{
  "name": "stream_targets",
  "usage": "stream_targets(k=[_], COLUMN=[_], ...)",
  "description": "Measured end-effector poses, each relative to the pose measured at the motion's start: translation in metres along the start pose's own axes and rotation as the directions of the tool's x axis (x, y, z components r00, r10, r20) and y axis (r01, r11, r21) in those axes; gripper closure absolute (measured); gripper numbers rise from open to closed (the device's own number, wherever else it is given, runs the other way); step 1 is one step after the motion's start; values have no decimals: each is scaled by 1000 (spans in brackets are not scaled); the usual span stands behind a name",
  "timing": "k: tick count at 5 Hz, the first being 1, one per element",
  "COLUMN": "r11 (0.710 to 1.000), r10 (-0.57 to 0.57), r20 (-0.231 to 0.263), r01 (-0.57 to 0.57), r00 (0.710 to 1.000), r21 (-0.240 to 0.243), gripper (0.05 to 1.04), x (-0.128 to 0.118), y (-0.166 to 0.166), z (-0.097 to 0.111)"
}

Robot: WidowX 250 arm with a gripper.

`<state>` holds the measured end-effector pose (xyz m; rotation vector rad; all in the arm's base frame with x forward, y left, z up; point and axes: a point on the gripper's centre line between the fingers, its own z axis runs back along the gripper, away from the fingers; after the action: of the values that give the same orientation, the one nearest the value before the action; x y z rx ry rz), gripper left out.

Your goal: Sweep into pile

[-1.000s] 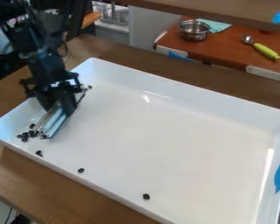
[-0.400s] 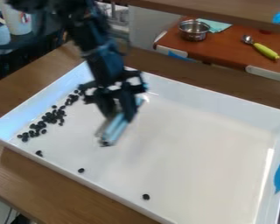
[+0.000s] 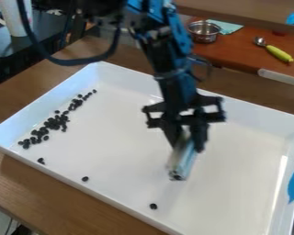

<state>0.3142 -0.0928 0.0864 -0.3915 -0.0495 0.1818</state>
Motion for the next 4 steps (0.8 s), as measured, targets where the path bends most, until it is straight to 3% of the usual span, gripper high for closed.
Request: stream_targets(k=[2, 4], r11=[997, 991], r10=[-63, -125], r20=[33, 79], r01=[62, 120], r00=[997, 989], r21=[37, 66], gripper=[706, 706], x=[-18, -26], y=[-14, 8], z=[-29, -33])
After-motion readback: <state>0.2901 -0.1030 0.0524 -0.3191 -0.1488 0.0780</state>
